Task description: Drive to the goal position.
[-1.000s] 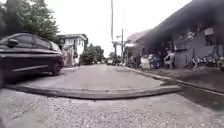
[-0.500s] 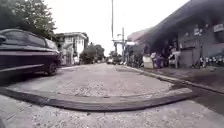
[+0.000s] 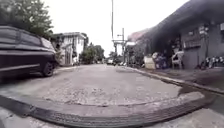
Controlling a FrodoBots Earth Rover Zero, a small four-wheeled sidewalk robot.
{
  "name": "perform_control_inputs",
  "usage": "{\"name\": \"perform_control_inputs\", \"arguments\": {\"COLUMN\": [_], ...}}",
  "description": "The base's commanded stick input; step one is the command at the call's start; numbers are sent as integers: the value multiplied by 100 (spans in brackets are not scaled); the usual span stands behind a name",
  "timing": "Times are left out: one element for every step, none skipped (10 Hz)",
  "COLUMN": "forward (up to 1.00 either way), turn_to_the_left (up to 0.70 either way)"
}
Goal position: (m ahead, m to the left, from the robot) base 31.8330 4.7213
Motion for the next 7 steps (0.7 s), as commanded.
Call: {"name": "perform_control_inputs", "arguments": {"forward": [50,50,50,50,50,50,50], "turn_to_the_left": [0,0,0,0,0,0,0]}}
